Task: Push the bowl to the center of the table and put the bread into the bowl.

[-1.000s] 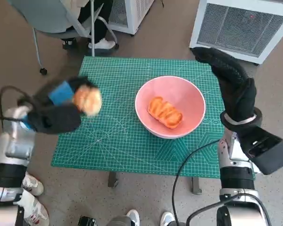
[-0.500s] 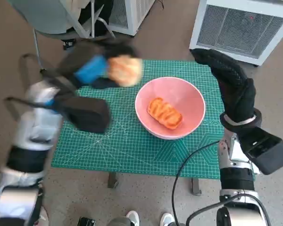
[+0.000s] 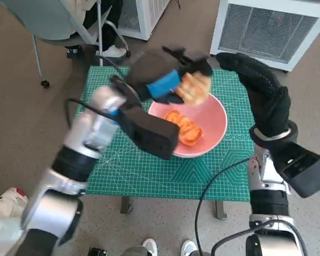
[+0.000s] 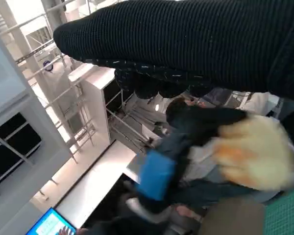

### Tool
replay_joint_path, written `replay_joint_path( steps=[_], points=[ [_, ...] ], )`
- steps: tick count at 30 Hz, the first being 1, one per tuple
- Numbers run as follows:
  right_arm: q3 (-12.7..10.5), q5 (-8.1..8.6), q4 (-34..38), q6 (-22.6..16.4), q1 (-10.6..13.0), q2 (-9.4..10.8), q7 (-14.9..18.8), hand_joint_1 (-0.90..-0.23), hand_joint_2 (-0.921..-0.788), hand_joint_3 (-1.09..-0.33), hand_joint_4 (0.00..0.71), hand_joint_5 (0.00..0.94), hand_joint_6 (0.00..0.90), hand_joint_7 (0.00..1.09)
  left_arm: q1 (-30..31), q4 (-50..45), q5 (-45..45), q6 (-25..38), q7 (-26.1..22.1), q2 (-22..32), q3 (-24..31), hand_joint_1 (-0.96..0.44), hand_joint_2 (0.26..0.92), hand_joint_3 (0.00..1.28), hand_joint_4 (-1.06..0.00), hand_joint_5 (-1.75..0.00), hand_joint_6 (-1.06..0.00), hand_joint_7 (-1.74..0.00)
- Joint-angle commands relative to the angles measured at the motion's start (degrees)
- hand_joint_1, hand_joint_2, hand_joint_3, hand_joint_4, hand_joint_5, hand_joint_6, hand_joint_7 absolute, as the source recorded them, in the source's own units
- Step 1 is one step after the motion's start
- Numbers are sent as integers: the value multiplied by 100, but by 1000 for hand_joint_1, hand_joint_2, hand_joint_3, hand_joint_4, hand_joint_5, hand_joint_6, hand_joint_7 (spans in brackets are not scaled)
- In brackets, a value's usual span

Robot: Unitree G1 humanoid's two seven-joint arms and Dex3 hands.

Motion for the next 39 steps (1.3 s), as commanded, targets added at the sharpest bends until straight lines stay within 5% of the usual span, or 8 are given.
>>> replay_joint_path(
  steps=[1,5,11,24,31,39],
  points=[
    [-10,-19,-43,89,183,-84,5,-659,-921,-770,300,59,-1,677,-172,354,-42,268,-470,-155,-139,49,874,166,-408,-1045,-231,-962],
    [-15,-12,-66,115,199,-105,-2,-665,-921,-767,299,59,-1,677,-262,254,-78,880,-1235,-232,-209,-175,813,103,-116,-355,-48,-529],
    [-31,9,-74,133,211,-127,-2,-671,-921,-762,297,59,-1,677,-156,-118,15,1327,-1651,-213,-249,-350,800,67,-12,-60,-4,-397],
    [-82,6,-38,36,135,-132,-34,-665,-921,-756,297,60,-1,677,171,-298,36,1239,-1209,-44,-138,-578,858,61,1,0,1,-457],
    [-117,-10,41,-52,26,-119,-93,-649,-921,-753,300,61,-1,679,436,-355,-271,692,-641,106,223,-873,917,297,1,1,1,-379],
    [-138,-45,-25,-131,-72,-117,-221,-632,-921,-752,302,61,-1,687,781,-276,-1434,-73,-371,48,1065,-816,921,487,-13,-6,-5,-435]
  ],
)
